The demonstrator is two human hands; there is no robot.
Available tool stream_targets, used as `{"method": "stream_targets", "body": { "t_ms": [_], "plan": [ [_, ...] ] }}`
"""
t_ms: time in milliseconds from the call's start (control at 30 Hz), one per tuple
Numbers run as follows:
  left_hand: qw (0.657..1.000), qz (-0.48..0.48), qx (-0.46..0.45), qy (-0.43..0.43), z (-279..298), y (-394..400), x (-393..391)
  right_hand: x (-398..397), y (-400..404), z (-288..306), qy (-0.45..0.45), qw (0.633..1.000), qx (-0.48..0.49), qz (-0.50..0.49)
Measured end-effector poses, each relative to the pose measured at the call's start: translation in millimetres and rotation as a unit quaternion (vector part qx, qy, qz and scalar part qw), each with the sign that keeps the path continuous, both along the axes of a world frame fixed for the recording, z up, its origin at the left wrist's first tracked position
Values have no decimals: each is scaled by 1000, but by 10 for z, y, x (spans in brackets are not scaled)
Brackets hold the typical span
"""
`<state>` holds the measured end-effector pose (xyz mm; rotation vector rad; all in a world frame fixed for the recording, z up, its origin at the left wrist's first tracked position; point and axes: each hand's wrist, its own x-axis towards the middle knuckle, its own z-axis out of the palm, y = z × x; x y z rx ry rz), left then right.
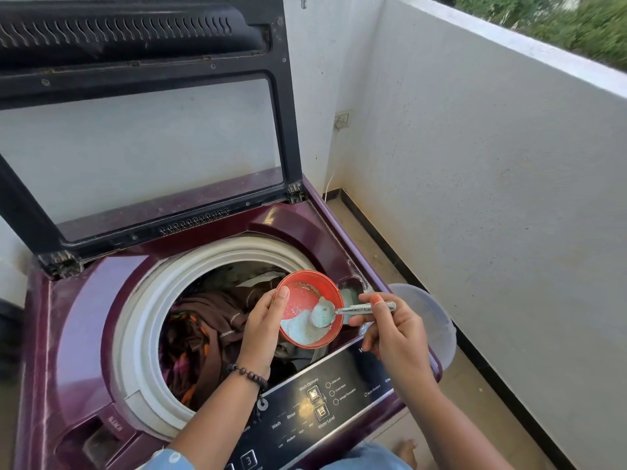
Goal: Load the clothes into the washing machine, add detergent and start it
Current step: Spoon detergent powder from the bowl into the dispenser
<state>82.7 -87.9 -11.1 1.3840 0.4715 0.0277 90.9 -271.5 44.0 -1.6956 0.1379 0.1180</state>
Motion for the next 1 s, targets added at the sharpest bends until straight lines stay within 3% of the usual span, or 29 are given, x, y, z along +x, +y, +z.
{"method": "stream_targets", "body": {
  "t_ms": [167, 500, 800, 1000],
  "plan": [
    [1000, -2, -1, 6, -8, -5, 3, -22, 20, 25, -21, 999, -34, 13],
    [1000, 0, 3, 12, 31, -16, -3, 7, -33, -8, -4, 1000, 8, 22],
    [999, 26, 10, 31, 56, -3, 14, 139, -253, 105, -48, 993, 87, -68],
    [998, 51, 10, 34, 30, 26, 10, 237, -359, 105, -81, 993, 41, -80]
  ]
}}
